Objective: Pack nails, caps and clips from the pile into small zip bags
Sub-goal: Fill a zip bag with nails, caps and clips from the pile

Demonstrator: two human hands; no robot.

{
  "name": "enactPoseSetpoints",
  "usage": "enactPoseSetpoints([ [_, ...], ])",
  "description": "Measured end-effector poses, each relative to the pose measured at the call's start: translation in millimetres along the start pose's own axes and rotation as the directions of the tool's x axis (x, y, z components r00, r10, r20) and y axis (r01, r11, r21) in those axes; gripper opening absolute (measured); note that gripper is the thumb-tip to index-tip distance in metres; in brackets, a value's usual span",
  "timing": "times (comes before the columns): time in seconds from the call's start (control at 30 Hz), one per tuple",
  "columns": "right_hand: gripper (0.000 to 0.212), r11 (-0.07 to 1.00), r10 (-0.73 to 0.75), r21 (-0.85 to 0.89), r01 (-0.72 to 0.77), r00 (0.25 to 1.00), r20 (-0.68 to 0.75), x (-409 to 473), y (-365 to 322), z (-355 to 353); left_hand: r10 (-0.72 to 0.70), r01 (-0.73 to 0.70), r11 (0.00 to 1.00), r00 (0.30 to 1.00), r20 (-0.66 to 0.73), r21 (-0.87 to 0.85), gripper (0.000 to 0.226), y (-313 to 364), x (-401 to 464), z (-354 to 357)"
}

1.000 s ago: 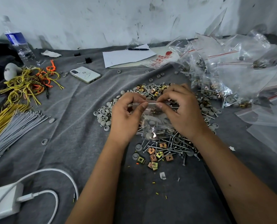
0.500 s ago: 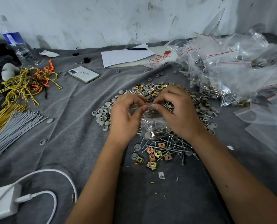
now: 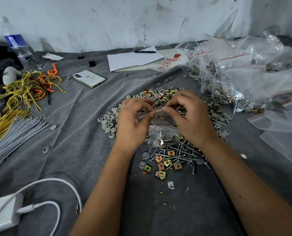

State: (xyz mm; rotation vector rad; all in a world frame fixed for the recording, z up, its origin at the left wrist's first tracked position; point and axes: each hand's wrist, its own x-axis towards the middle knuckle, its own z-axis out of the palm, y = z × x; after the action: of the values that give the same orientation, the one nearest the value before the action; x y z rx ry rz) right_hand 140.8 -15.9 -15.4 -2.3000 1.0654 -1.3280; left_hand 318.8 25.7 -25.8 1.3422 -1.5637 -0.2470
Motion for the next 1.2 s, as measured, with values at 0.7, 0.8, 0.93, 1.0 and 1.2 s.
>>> enactPoseSetpoints([
  [0.7,0.009,0.991,-0.132,-0.018,0.134,0.987,0.091,-1.5,-0.9,3.7,0.113,-0.116,0.986,0.993,0.034,0.122,0.003,3.6,-0.8,1.0],
  [0.8,0.005,0.992,-0.125,-0.002,0.125,0.99,0.071,-1.7,-2.5,3.6,0.106,-0.112,0.985,0.993,0.051,0.131,0.006,5.9,-0.5,0.5],
  [0.93,0.002,0.996,-0.084,0.027,0.084,0.996,0.005,-0.8,-1.1,2.0,0.091,-0.098,0.983,0.995,0.052,0.157,0.004,3.9,2.1,-3.3],
  [1.0,0.002,0.998,-0.031,0.051,0.033,0.998,-0.057,-0.1,1.5,-0.3,0.075,-0.081,0.982,0.996,0.042,0.171,0.002,0.3,3.5,-5.7],
  [1.2,0.005,0.996,0.037,0.092,-0.022,0.986,-0.162,0.3,7.2,-2.2,-0.01,0.012,0.997,1.0,-0.026,0.075,0.017,-5.0,3.2,-9.2],
])
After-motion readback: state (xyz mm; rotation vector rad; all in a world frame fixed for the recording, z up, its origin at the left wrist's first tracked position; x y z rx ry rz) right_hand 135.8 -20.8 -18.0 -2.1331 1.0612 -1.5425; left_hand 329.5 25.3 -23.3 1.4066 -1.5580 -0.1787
